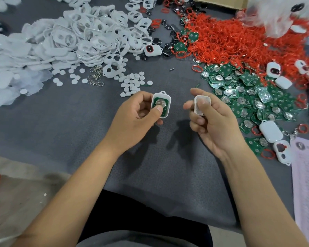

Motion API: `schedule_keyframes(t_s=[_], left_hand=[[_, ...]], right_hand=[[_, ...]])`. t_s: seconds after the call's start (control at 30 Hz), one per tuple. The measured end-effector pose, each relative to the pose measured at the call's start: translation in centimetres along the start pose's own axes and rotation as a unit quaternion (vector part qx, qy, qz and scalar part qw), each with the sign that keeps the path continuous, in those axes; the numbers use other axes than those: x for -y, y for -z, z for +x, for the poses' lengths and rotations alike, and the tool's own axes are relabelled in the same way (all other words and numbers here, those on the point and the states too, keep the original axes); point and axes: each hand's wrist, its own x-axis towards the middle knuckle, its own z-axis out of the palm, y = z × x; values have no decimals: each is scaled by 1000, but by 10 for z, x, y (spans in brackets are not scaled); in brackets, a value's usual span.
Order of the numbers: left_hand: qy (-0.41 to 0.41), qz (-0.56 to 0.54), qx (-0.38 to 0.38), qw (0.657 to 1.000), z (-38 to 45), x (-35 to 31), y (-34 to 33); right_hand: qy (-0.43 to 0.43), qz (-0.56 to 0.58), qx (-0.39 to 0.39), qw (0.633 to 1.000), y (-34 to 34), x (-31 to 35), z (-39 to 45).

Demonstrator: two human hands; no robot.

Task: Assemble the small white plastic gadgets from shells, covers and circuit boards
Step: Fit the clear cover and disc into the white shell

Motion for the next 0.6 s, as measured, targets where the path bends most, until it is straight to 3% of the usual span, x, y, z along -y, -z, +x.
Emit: schedule_keyframes(t_s=[0.13,0.37,0.6], left_hand=[[-2,4,2,1000,0,0,0],[-3,8,5,1000,0,0,0],[-1,16,4,1000,-1,-2,1]], right_hand=[[5,24,-41,999,-2,1,3],[30,-27,0,999,2,3,-2],[91,-219,-45,971,-7,-5,-2]])
